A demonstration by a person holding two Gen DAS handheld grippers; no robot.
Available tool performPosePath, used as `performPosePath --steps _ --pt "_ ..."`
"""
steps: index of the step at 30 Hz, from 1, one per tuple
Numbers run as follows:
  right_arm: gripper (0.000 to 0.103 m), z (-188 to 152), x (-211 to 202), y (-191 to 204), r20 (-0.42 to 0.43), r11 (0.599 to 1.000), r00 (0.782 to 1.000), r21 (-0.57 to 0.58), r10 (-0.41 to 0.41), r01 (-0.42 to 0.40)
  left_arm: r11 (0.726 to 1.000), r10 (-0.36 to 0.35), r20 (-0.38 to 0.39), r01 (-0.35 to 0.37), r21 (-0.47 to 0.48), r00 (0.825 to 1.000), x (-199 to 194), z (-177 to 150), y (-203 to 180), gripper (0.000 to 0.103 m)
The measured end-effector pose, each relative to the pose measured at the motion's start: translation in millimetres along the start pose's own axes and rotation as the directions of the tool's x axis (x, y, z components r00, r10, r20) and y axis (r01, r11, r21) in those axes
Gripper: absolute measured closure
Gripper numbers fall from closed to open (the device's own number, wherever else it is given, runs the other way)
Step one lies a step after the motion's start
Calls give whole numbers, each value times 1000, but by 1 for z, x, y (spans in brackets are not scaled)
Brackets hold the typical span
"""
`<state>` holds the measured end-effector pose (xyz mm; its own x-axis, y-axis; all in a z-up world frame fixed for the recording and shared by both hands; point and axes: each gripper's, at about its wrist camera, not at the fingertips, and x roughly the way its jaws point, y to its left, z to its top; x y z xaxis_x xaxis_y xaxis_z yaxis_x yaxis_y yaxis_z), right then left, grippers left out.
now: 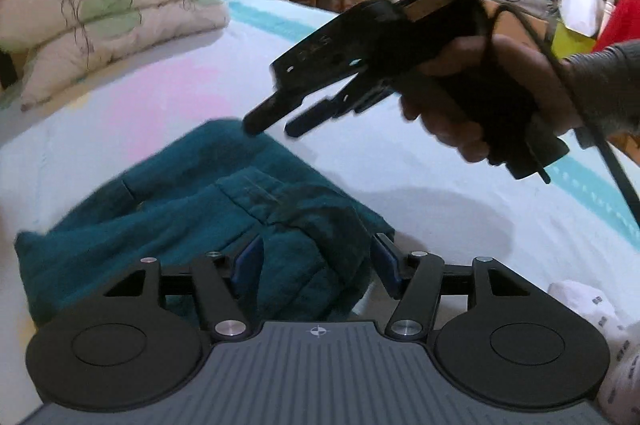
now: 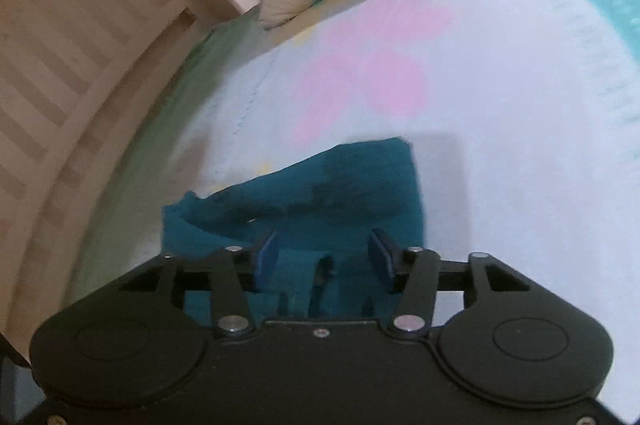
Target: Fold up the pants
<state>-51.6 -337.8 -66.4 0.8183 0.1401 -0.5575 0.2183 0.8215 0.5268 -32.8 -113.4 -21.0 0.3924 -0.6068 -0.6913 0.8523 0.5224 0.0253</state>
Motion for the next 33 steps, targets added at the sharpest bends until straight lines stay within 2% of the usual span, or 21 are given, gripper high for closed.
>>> performPosePath --steps 3,7,10,13,14,15,16,18,21,23,25,27,28,29,30,32,33 --pt "42 -2 11 -3 -66 999 997 37 33 -31 999 7 -8 -7 -38 1000 1 1 10 45" --pt "42 -9 26 -7 -137 996 988 64 64 -55 989 52 -29 -55 -137 998 1 -2 37 45" --pt "42 -12 37 -11 -172 992 980 99 97 -81 968 78 -48 -88 -237 996 -2 -6 61 45" --pt "42 -14 51 -14 -204 983 969 152 136 -106 934 122 -89 -144 -327 989 -2 -12 82 45" --pt "45 -16 53 -14 -208 981 967 159 145 -113 919 130 -107 -160 -360 986 -1 -15 89 45" --pt "67 -17 52 -11 -199 983 969 146 144 -116 904 130 -121 -167 -393 984 1 -18 96 45" --pt "81 -17 50 -3 -188 989 973 88 132 -117 887 126 -135 -173 -427 983 1 -21 103 45" --pt "85 -17 34 22 -121 991 987 -72 101 -111 864 126 -156 -185 -467 980 2 -24 113 45" --pt "89 -16 -3 71 20 941 992 -321 121 -108 859 145 -163 -206 -469 976 3 -26 118 45" --pt "92 -18 -26 99 126 886 980 -457 153 -80 854 154 -173 -219 -473 973 4 -27 119 45" --pt "91 -29 -32 116 179 829 975 -559 133 -11 838 146 -182 -219 -500 972 8 -30 121 45" --pt "91 -42 -17 115 161 788 987 -610 28 77 824 128 -209 -222 -521 969 12 -35 123 45" --pt "91 -48 -3 108 128 787 991 -606 -44 113 818 124 -214 -222 -530 969 13 -36 124 45" --pt "88 -50 10 96 80 806 990 -574 -116 141 818 119 -217 -219 -532 969 14 -37 124 45" --pt "83 -51 17 83 40 837 988 -527 -151 149 821 117 -222 -220 -526 968 14 -38 123 45" --pt "75 -47 9 62 27 895 992 -429 -124 124 837 120 -230 -223 -500 966 15 -37 120 46" --pt "56 -44 4 58 54 909 992 -398 -114 126 845 121 -233 -223 -485 965 16 -36 119 45"
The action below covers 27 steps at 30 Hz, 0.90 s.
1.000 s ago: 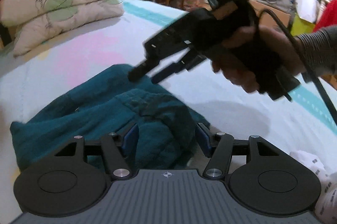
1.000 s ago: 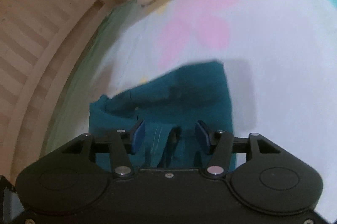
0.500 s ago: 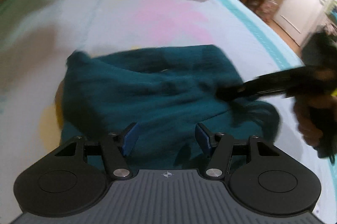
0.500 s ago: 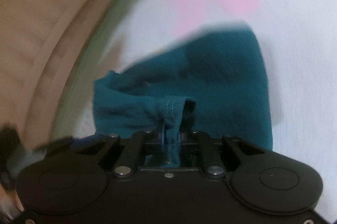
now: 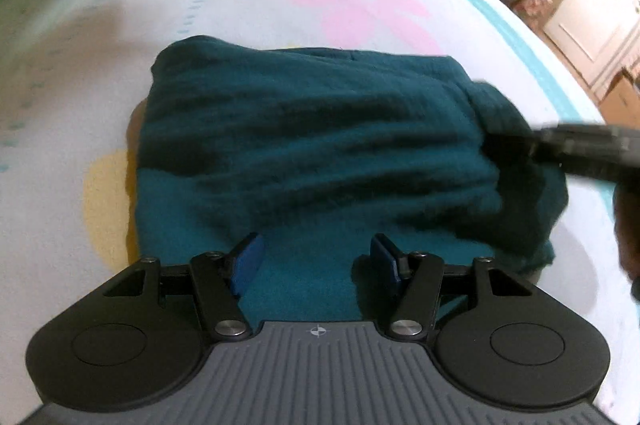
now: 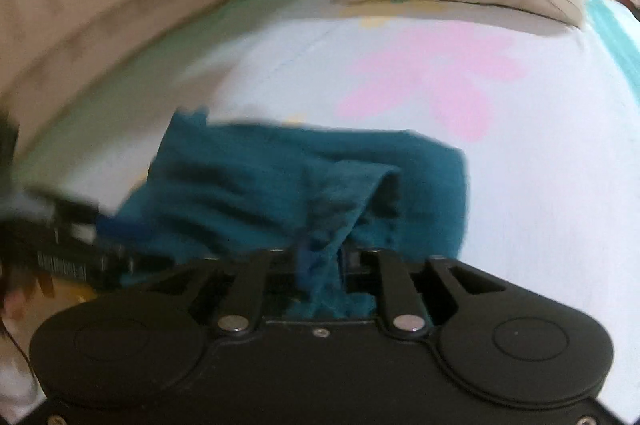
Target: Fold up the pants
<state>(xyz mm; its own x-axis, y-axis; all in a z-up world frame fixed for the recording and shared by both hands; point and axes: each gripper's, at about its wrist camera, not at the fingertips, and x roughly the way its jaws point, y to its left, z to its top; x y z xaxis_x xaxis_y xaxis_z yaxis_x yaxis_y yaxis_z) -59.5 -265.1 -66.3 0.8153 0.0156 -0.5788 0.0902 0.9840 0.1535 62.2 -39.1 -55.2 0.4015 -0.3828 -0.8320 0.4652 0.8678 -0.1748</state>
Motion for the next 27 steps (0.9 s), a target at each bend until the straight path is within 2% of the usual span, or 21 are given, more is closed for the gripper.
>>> performPosePath --steps 2,3,8,14,19,20,21,22,23,24,27 --pt "36 5 -10 -8 90 999 995 44 -35 31 999 8 1 -8 31 1000 1 0 -3 45" --pt "32 8 -13 -12 128 998 991 56 -34 27 999 9 3 -9 34 1000 2 0 -4 45" --pt "33 14 7 -29 96 995 992 57 81 -86 1000 3 20 -3 27 1000 0 -8 -2 45" --pt "32 9 41 -35 -6 987 992 101 129 -127 1000 -14 27 14 9 1000 -8 -17 4 45" --pt "32 -2 54 -41 -52 947 967 225 248 -231 998 -42 42 44 -40 998 -17 -19 13 45" --pt "37 -1 56 -39 -53 947 968 225 246 -228 997 -51 56 55 -62 997 -21 -19 17 45" --pt "59 0 56 -38 -60 947 967 225 247 -228 995 -57 75 63 -80 996 -24 -19 20 45" --pt "86 1 57 -39 -84 935 955 242 285 -258 993 -56 98 65 -93 994 -28 -18 24 45" --pt "87 2 57 -39 -105 921 944 275 312 -274 993 -48 116 60 -100 992 -32 -15 26 45" --pt "87 3 53 -36 -95 923 948 275 304 -268 993 -35 132 49 -104 991 -35 -14 28 45" --pt "88 15 25 -8 -53 944 955 181 291 -278 993 -3 180 24 -118 984 -44 -8 37 45"
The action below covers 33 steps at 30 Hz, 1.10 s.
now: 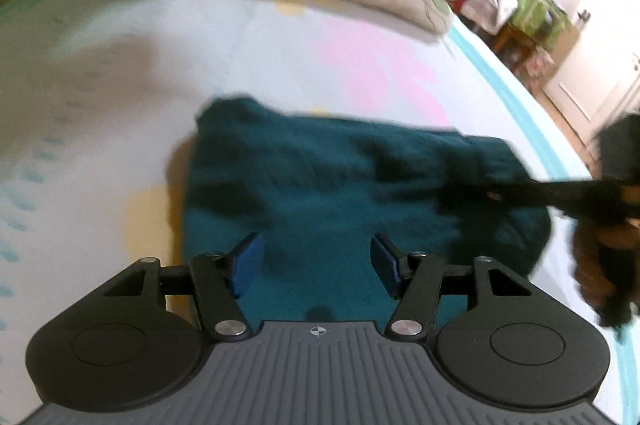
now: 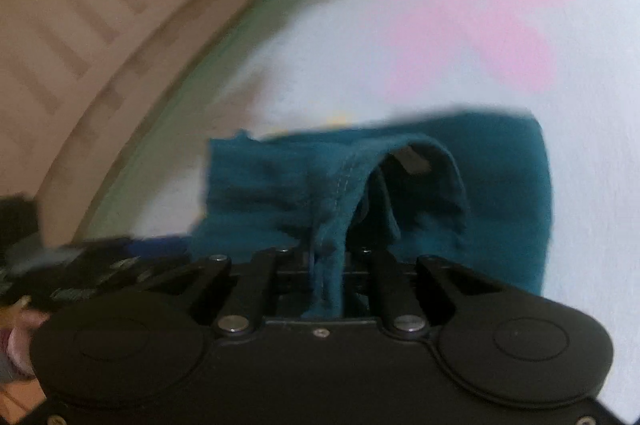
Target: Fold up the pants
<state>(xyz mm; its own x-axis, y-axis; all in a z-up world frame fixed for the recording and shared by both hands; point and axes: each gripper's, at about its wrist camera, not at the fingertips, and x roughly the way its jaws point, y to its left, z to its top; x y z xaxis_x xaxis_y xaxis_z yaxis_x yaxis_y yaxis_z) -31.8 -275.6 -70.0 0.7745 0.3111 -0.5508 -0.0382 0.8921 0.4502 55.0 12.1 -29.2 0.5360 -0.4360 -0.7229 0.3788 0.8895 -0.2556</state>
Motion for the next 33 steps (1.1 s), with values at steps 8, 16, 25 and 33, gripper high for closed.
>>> performPosePath --steps 8,16,25,33 --pt "87 1 -56 21 85 992 989 -26 -122 125 999 40 35 -39 -27 999 6 23 9 45" --pt "86 -16 -17 -41 -73 956 968 157 -239 248 998 67 -48 -68 -8 997 34 44 10 45" --pt "60 -9 -25 -52 -79 959 973 171 -216 227 982 187 -134 -185 27 973 84 61 20 39" --pt "55 -14 -82 -27 96 951 947 84 -306 299 984 177 -58 -178 -16 983 39 68 9 40"
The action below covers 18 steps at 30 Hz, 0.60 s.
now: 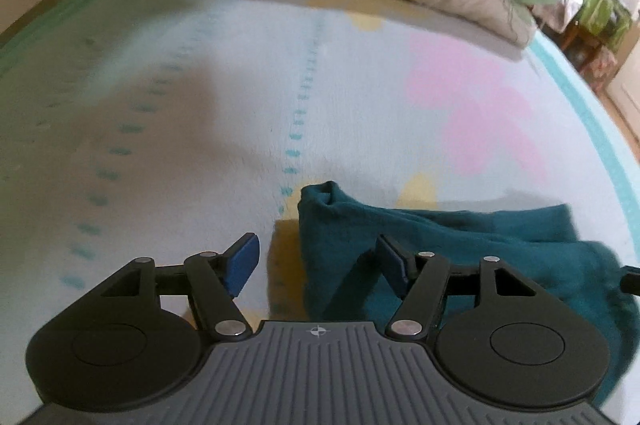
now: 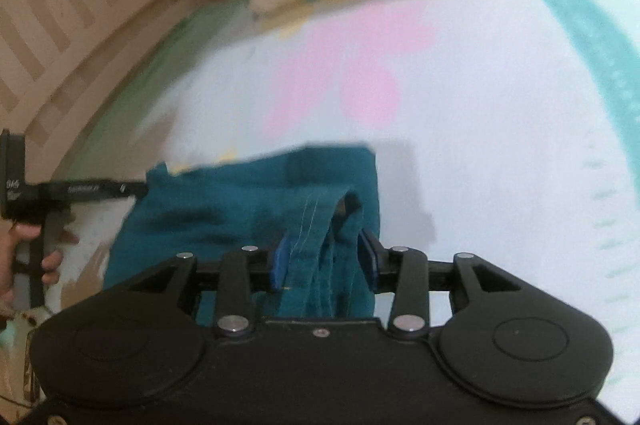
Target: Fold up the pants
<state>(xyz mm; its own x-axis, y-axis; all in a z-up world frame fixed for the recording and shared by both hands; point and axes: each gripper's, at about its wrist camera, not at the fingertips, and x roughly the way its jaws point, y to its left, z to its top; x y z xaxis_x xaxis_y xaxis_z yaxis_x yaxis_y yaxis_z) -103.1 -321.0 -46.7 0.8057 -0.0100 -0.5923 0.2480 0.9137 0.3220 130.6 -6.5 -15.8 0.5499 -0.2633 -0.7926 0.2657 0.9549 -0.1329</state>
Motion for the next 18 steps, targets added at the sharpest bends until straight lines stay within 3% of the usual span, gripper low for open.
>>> performPosePath --steps 3,9,11,13,16,18 --pt "71 -1 -12 12 27 996 998 -66 56 -54 1000 -27 5 27 -10 1000 -21 -11 -6 40" --pt "71 -36 -7 32 -77 988 996 -144 53 -64 998 -58 -95 58 6 994 -30 -53 -26 40" --pt "72 -48 -15 30 -75 985 996 -162 43 -54 999 -52 -111 53 4 992 -29 -65 -31 39" --pt "72 -53 -14 32 -93 984 996 -179 10 -26 998 -35 -125 42 51 992 -25 -74 -38 40" --pt "73 -59 15 31 -142 964 982 -254 -121 82 990 55 -133 -36 138 990 -3 -83 -43 39" --pt "74 -60 28 26 -161 966 979 -243 -128 86 987 82 -128 -62 150 988 6 -87 -39 30"
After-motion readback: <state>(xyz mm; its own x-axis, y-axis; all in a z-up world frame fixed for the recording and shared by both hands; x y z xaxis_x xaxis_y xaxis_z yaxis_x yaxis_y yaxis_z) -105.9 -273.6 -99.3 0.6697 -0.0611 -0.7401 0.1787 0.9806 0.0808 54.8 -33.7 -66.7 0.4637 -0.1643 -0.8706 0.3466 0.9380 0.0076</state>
